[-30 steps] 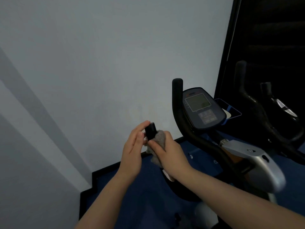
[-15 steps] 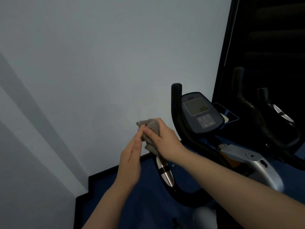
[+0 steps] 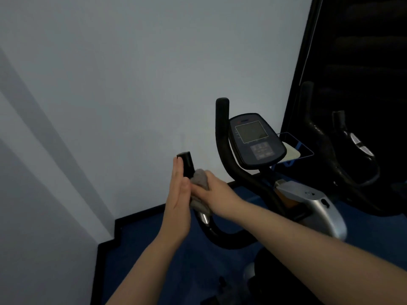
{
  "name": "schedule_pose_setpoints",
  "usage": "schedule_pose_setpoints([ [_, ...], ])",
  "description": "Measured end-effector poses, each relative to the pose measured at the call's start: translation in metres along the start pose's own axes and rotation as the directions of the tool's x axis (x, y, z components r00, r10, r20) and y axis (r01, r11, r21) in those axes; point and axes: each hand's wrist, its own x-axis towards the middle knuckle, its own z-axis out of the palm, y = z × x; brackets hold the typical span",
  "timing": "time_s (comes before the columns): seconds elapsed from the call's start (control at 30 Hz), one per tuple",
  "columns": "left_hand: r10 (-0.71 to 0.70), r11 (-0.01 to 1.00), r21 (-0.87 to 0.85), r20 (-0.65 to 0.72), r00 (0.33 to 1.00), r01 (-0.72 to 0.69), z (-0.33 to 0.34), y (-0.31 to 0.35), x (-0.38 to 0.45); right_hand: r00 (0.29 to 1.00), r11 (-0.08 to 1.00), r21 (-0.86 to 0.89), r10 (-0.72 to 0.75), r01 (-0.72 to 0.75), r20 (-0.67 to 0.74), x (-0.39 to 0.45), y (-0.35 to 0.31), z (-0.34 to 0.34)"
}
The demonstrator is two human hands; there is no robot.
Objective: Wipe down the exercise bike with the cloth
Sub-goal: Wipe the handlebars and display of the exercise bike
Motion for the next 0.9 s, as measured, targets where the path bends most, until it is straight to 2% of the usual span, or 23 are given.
schedule_pose_setpoints([
  [0.07,-0.007,1.0,0.016,0.012,1.0,0.007,0.005,-0.005,-0.011,0.991,1.0,-0.023,-0.007,0.01,0.135,-0.016,0.011,-0.012],
  [0.13,-0.036,0.999,0.025,0.024,0.999,0.036,0.014,-0.007,-0.022,0.952,0.996,-0.088,0.028,-0.001,0.305,-0.034,0.018,-0.027],
  [0.23,-0.021,0.993,0.112,0.005,1.0,0.02,0.032,-0.014,-0.039,0.89,0.924,-0.367,0.07,0.113,0.451,-0.055,0.028,-0.041],
  [0.3,-0.006,0.982,0.189,-0.02,1.0,0.009,0.04,-0.018,-0.045,0.865,0.765,-0.583,0.07,0.274,0.498,-0.06,0.027,-0.057],
  [0.37,0.01,0.966,0.26,-0.03,1.0,-0.002,0.044,-0.02,-0.051,0.843,0.568,-0.715,0.066,0.408,0.534,-0.062,0.023,-0.077],
  [0.5,0.045,0.947,0.32,-0.039,0.998,-0.03,0.047,-0.022,-0.06,0.842,0.33,-0.794,-0.004,0.51,0.539,-0.068,0.029,-0.094],
  [0.53,0.047,0.945,0.327,-0.06,0.997,-0.025,0.05,-0.022,-0.061,0.837,0.325,-0.788,-0.019,0.523,0.547,-0.069,0.03,-0.089],
  [0.63,0.036,0.93,0.367,-0.107,0.994,0.006,0.057,-0.02,-0.059,0.826,0.545,-0.683,-0.03,0.486,0.563,-0.07,0.034,-0.075],
  [0.67,0.035,0.928,0.374,-0.11,0.993,0.008,0.059,-0.02,-0.06,0.824,0.585,-0.659,-0.028,0.472,0.566,-0.07,0.033,-0.079],
  [0.8,0.008,0.921,0.388,-0.118,0.993,0.039,0.058,-0.016,-0.063,0.843,0.54,-0.715,0.016,0.445,0.537,-0.075,0.035,-0.107],
  [0.83,0.012,0.916,0.399,-0.119,0.993,0.037,0.058,-0.015,-0.066,0.855,0.563,-0.71,0.011,0.424,0.519,-0.08,0.035,-0.113],
  [0.9,0.053,0.901,0.433,-0.13,0.99,0.008,0.062,-0.01,-0.067,0.902,0.738,-0.584,-0.076,0.337,0.425,-0.091,0.035,-0.129],
])
